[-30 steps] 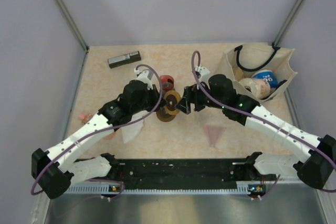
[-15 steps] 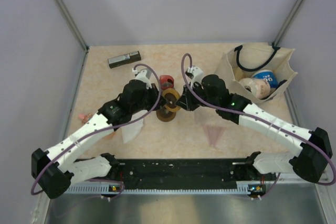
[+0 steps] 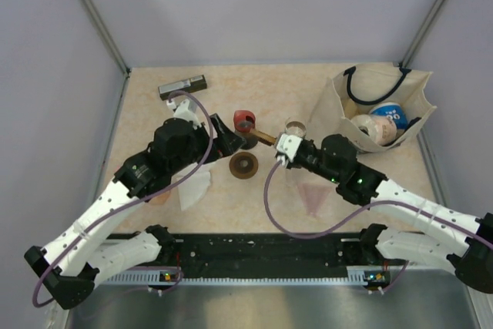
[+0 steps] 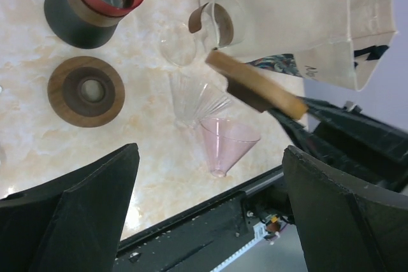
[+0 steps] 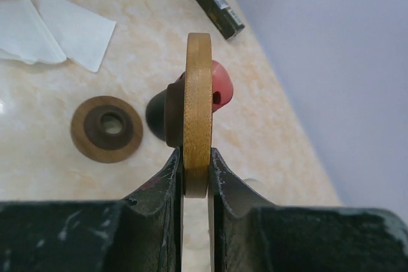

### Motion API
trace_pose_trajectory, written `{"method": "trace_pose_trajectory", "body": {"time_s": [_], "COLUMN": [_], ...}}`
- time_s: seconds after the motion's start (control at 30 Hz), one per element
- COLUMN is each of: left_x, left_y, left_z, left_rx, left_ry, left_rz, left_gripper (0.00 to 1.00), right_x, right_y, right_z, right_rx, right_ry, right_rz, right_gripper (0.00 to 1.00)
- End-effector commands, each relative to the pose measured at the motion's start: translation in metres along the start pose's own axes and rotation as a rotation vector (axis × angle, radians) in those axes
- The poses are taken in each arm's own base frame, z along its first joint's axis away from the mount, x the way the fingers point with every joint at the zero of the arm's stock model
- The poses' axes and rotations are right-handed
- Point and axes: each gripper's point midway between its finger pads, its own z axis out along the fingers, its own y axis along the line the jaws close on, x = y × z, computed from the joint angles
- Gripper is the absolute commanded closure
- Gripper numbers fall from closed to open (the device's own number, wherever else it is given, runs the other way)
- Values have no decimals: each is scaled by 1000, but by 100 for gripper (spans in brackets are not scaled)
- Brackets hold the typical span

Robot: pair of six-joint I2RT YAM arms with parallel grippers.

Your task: Place the coffee filter in the dripper

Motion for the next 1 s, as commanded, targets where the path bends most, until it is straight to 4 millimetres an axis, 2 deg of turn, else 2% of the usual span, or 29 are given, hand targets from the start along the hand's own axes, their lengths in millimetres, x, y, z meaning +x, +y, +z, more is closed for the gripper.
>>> {"method": "trace_pose_trajectory", "body": {"time_s": [0.0, 0.17, 0.27, 0.4, 0.47, 0.53, 0.77, 0.87, 0.97], "left_x": [-12, -10, -7, -5, -4, -2, -1, -4, -7], "left_y": [-21, -36, -39, -40, -39, -34, -32, -38, -39], "left_z": [-14, -8, -2, 5, 7, 10, 20, 21, 22], "left_rx": [46, 92, 113, 134, 133, 119, 144, 175, 182], "left_ry": [-3, 51, 67, 68, 67, 68, 66, 56, 45], "left_rz": [-74, -107, -132, -161, -167, -168, -224, -236, -255], "left_gripper": [1, 2, 13, 42, 53, 57, 57, 68, 89], "right_x": [-52, -68, -70, -61, -61, -65, -71, -70, -72], "right_y": [-15, -12, -7, 1, 5, 7, 13, 21, 23], "right_z": [1, -2, -4, 0, 1, 0, 2, 5, 4], "right_rx": [106, 201, 253, 265, 264, 268, 270, 249, 253], "right_ry": [-159, -164, -147, -79, -78, -95, -130, -134, -151], "right_rz": [-466, -658, -760, -843, -855, -851, -827, -834, -814], "right_gripper": [100, 100, 100, 100, 100, 100, 100, 100, 100]}}
